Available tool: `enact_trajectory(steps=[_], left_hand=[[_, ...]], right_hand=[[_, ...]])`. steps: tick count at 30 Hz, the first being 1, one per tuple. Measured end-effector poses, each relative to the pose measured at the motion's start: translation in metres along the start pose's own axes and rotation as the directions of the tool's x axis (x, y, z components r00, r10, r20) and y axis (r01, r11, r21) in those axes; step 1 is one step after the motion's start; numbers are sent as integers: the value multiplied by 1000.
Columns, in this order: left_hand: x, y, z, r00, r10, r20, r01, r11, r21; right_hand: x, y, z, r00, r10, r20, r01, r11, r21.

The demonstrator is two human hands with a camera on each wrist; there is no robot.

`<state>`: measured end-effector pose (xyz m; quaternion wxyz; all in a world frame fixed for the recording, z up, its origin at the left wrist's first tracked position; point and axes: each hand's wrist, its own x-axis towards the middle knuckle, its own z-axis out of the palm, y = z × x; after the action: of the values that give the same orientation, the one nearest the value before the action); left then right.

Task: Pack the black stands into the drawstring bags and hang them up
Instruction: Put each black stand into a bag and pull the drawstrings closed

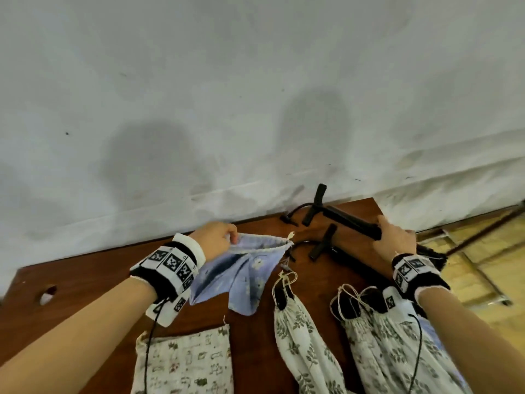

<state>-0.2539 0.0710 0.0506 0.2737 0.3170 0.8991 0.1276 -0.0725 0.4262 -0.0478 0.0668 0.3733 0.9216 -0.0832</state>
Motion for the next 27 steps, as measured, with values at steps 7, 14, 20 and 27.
enact_trajectory(steps=[7,14,20,27], left_hand=[[-29,22,-27,981,176,-85,-167,980,103],[-65,50,-19,939,304,-161,-300,953,48],[-96,87,-8,903,399,-160,-427,787,-446],[-115,98,0,823,568,-25,-503,707,-497]], right_hand=[[-119,-28,-66,991,-19,-130,42,983,181],[-224,-57,-93,996,-11,-90,51,884,464],[-271,-87,-79,988,-80,-134,152,685,713],[-304,-116,-76,962,-146,-229,271,569,777]])
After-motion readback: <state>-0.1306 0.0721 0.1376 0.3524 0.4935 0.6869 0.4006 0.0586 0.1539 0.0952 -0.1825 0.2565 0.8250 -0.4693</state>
